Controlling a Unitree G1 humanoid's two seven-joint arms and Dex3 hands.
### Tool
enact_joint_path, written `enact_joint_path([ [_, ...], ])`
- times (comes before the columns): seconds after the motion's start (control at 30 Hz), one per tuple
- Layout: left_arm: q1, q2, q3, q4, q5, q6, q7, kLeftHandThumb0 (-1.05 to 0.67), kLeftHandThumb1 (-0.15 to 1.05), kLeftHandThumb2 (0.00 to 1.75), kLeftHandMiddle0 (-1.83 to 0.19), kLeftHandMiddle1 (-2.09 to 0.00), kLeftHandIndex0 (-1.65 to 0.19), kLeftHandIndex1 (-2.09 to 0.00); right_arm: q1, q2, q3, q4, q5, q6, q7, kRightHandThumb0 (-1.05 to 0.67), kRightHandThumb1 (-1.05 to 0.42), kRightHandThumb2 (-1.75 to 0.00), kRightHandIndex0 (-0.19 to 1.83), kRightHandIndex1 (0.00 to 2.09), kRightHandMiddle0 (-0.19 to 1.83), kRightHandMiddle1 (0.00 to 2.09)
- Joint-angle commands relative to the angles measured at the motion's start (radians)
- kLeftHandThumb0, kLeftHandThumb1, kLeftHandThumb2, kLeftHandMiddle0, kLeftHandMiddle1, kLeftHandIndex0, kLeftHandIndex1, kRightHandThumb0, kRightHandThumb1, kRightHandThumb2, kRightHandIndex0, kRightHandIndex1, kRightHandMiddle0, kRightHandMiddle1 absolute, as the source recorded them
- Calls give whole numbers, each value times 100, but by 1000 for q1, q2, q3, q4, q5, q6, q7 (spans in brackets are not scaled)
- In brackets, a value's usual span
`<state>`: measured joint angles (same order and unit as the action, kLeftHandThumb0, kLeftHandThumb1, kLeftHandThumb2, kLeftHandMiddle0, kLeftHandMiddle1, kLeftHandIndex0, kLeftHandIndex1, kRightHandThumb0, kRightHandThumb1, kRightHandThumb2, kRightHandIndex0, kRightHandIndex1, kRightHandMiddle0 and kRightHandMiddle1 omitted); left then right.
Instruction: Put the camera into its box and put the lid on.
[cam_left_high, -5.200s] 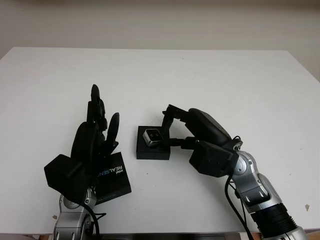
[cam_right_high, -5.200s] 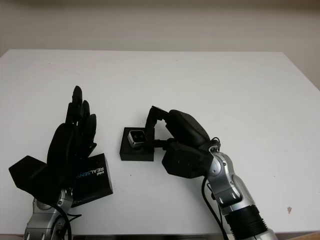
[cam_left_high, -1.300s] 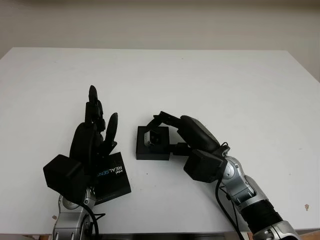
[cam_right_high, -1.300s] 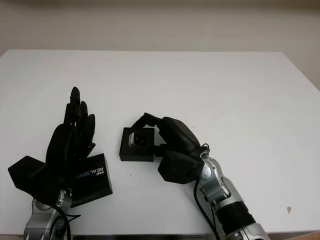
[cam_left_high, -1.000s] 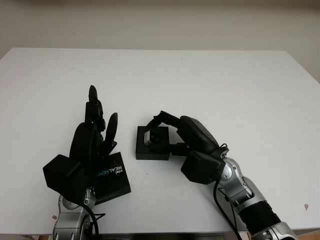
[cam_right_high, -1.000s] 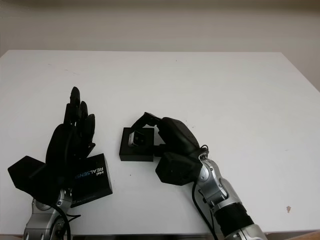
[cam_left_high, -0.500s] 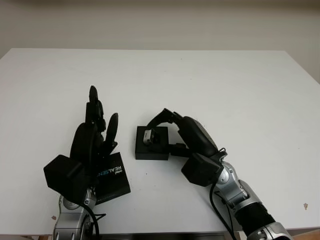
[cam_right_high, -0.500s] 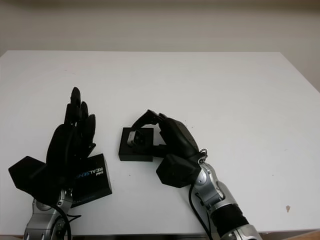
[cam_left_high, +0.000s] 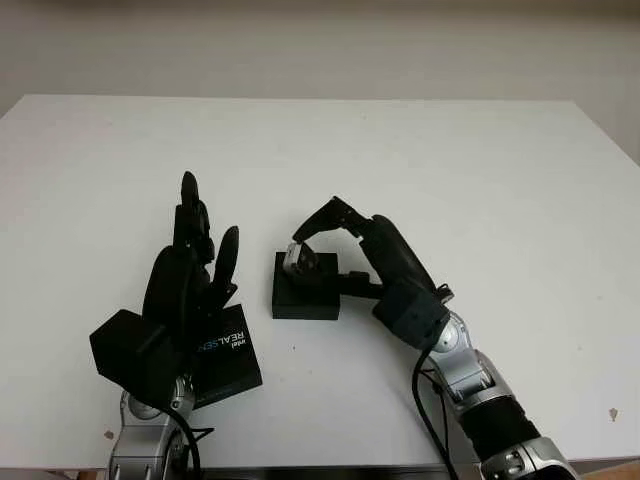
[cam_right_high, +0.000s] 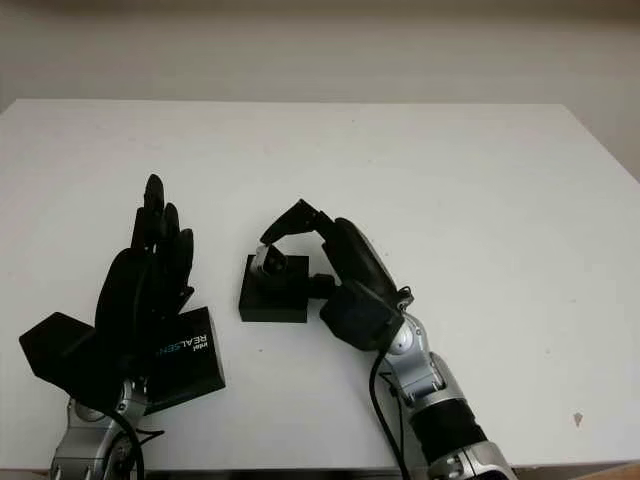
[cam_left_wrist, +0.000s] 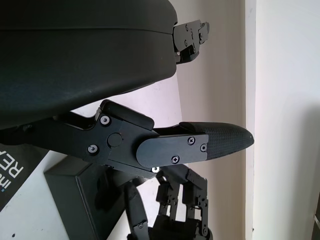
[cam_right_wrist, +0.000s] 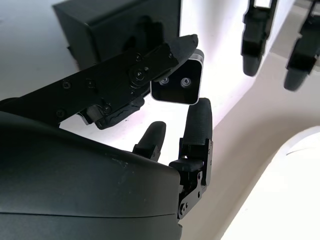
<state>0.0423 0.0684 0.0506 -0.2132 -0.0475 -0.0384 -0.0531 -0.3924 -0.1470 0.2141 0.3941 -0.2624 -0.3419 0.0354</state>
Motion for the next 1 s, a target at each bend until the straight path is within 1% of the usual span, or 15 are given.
enact_joint_path([
  [0.0, 2, -1, -2, -4, 2, -12, -2, -73, 105, 49, 19, 0, 19, 0, -17, 7, -17, -32, 17, 16, 10, -35, -92, -5, 19, 98, 38, 159],
  [0.33, -6, 4, -4, -4, 8, -6, -4, -72, 105, 51, 19, 0, 19, 0, -39, -3, -45, -66, 71, 68, 81, -36, -92, -5, 19, 93, 36, 157],
  [0.47, -6, 1, -4, -10, 7, 4, -1, -73, 105, 50, 19, 0, 19, 0, -61, -36, -53, -79, 92, 114, 156, -38, -93, -6, 17, 92, 35, 158],
  [0.67, -7, 2, -2, -4, 1, 0, -5, -72, 105, 50, 19, 0, 19, 0, -109, -93, -65, -100, 141, 239, 305, -43, -94, -6, 12, 84, 36, 161],
  [0.8, -5, 1, -3, -2, 5, -1, -2, -72, 105, 50, 19, 0, 19, 0, -136, -118, -75, -121, 152, 319, 363, -45, -92, -5, 16, 74, 40, 158],
  [0.9, -5, 3, -3, -4, 5, 1, -2, -72, 105, 50, 19, 0, 19, 0, -151, -128, -81, -134, 164, 379, 392, -43, -90, -5, 17, 71, 40, 158],
  [0.97, -4, 3, -3, -5, 3, 0, -4, -72, 105, 51, 19, 0, 19, 0, -158, -135, -83, -133, 169, 397, 408, -43, -90, -5, 18, 70, 40, 159],
])
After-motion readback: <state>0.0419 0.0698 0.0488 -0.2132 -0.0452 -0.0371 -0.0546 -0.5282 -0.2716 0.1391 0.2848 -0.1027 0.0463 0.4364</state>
